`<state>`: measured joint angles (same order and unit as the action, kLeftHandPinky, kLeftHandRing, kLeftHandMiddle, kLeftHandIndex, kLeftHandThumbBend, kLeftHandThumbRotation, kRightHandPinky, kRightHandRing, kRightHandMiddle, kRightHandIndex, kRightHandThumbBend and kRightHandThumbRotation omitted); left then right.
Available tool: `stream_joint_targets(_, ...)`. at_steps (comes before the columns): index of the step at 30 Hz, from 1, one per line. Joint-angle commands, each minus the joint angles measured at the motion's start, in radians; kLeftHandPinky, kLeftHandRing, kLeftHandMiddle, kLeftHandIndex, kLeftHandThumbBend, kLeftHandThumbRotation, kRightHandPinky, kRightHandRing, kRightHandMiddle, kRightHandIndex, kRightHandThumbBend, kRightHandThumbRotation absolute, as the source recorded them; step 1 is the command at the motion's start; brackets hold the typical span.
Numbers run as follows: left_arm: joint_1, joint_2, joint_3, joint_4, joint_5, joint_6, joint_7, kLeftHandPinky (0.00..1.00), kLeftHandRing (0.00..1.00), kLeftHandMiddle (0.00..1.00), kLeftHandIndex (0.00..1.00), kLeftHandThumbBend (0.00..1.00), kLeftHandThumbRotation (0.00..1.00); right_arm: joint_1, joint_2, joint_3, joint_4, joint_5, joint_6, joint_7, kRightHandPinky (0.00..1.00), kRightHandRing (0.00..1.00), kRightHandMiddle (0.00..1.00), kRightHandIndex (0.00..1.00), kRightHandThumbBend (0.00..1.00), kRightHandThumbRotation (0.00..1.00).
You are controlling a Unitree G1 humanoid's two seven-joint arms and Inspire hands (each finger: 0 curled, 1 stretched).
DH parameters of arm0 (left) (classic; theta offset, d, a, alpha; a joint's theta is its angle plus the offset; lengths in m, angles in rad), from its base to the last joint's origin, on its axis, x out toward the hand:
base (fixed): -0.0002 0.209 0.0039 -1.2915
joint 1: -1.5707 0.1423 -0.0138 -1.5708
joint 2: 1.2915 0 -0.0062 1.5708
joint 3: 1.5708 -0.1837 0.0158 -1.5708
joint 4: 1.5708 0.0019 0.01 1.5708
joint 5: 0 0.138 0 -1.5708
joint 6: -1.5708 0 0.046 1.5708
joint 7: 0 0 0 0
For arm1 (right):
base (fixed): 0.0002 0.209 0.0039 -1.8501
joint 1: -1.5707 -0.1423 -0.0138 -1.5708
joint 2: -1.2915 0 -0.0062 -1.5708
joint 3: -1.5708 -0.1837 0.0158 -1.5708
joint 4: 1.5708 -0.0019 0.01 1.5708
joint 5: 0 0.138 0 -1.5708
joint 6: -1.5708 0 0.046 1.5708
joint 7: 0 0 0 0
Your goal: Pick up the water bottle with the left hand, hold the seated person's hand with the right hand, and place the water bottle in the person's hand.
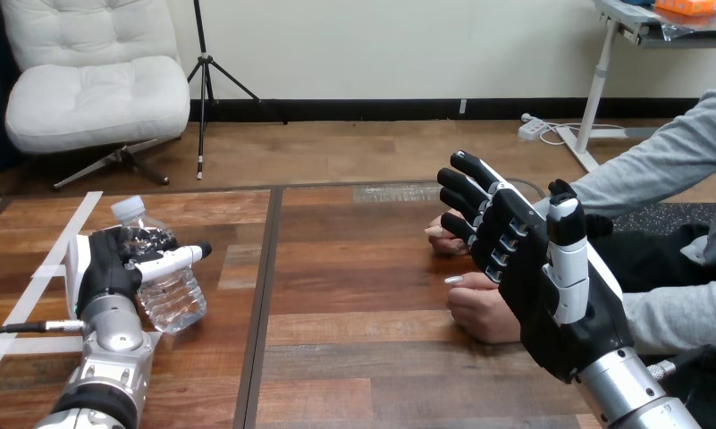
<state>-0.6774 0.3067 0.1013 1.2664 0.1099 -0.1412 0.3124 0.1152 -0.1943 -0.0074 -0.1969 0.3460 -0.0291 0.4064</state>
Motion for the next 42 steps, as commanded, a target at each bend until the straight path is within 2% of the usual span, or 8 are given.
stream_joint_targets(1,-0.041,0.015,0.005,-0.023,0.001,-0.061,0.011,0.33,0.38,0.43,0.47,0.75,0.0,-0.039,0.011,-0.008,-0.041,0.0,-0.024,-0.002,0.97,0.97,0.94,0.94,1.0,1.0)
stream_joint_targets(9,-0.031,0.02,-0.008,-0.028,0.017,-0.101,0.023,0.33,0.38,0.44,0.47,0.74,0.0,-0.04,0.01,-0.008,-0.036,-0.001,-0.026,0.0,0.97,0.97,0.94,0.94,1.0,1.0)
stream_joint_targets(31,0.0,0.052,-0.086,-0.054,0.141,-0.258,0.14,0.39,0.44,0.46,0.46,0.76,0.0,-0.068,-0.016,-0.021,0.023,-0.046,-0.053,0.013,0.97,0.97,0.94,0.95,0.98,1.0)
stream_joint_targets(42,0.013,0.07,-0.118,-0.076,0.198,-0.348,0.201,0.37,0.42,0.45,0.46,0.77,0.0,-0.098,-0.027,-0.036,0.082,-0.059,-0.085,0.031,0.97,0.97,0.95,0.96,0.9,1.0)
